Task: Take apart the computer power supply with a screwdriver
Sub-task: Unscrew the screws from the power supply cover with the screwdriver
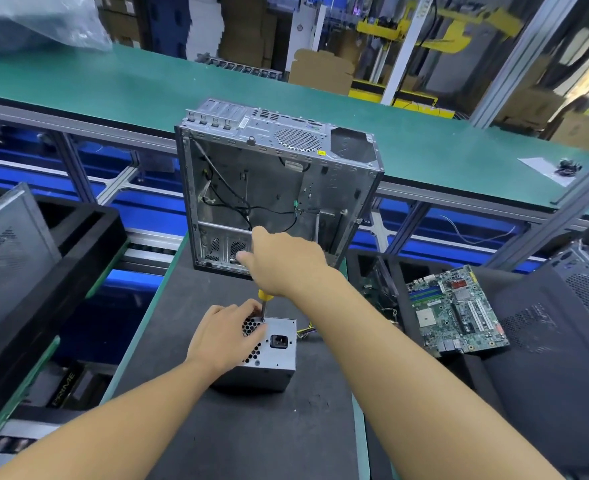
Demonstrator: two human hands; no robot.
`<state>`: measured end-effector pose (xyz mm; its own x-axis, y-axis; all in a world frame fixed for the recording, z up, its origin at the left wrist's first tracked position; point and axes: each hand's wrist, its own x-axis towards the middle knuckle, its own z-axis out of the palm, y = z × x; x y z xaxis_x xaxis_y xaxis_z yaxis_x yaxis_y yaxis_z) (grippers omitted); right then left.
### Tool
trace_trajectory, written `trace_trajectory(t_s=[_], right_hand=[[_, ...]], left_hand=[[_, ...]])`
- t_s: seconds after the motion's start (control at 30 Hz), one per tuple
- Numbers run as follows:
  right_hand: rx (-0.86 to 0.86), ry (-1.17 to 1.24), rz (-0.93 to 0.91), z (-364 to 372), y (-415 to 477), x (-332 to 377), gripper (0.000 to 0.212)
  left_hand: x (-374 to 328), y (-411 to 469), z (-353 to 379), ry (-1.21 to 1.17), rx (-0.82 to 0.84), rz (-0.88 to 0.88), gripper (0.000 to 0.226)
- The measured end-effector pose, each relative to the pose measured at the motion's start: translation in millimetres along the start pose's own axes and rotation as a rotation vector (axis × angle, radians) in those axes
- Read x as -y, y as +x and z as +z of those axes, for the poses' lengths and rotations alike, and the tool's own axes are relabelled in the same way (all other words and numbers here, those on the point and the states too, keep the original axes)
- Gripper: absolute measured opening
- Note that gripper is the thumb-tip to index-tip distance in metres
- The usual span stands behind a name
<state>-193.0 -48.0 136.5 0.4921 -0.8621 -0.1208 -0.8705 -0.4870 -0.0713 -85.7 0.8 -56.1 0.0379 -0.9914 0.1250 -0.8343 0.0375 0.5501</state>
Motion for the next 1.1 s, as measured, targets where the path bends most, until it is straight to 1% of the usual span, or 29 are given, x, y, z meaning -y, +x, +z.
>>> trace_trajectory(t_s=[0.07, 0.1, 0.13, 0.2, 0.27, 0.4, 0.47, 0.53, 0.6, 0.73, 0.8, 0.93, 1.1], right_hand=[[-0.005, 0.014, -0.05, 2, 0, 0, 0.009], [0.02, 0.039, -0.067, 2, 0, 0, 0.01], [0.052, 0.068, -0.081, 0, -1, -1, 0.016], [0.096, 0.103, -0.088, -4, -3, -3, 0.021], [0.102, 0.091, -0.081, -8, -6, -9, 0.023], [0.119, 0.087, -0.036, -17, -15, -27, 0.024], [0.094, 0.103, -0.03, -21, -19, -34, 0.022], [0.082, 0.131, -0.03, -23, -22, -39, 0.022], [0.108, 0.156, -0.029, -21, -24, -43, 0.024], [0.082, 0.197, -0.02, -14, -27, -51, 0.024], [0.059, 0.217, -0.026, -12, -27, -51, 0.025], [0.075, 0.234, -0.044, -14, -24, -47, 0.027], [0.079, 0.239, -0.08, -12, -21, -38, 0.026]], left_hand=[[1, 3, -1, -0.077, 0.019, -0.029, 0.009], [2, 5, -2, -0.097, 0.028, -0.055, 0.008], [1, 6, -3, -0.117, 0.035, -0.079, 0.005], [-1, 8, -4, -0.165, 0.03, -0.11, 0.014], [-4, 8, -3, -0.186, 0.023, -0.111, 0.019], [-15, 8, 3, -0.217, 0.029, -0.093, 0.016], [-21, 10, 3, -0.223, 0.054, -0.098, 0.019], [-22, 14, -1, -0.198, 0.089, -0.071, 0.018], [-14, 15, -6, -0.154, 0.109, -0.018, 0.011], [3, 10, -17, -0.111, 0.166, 0.064, 0.026], [3, 10, -16, -0.117, 0.148, 0.063, 0.023], [2, 10, -11, -0.158, 0.071, 0.034, 0.011], [-3, 9, -9, -0.175, 0.08, 0.018, 0.011]])
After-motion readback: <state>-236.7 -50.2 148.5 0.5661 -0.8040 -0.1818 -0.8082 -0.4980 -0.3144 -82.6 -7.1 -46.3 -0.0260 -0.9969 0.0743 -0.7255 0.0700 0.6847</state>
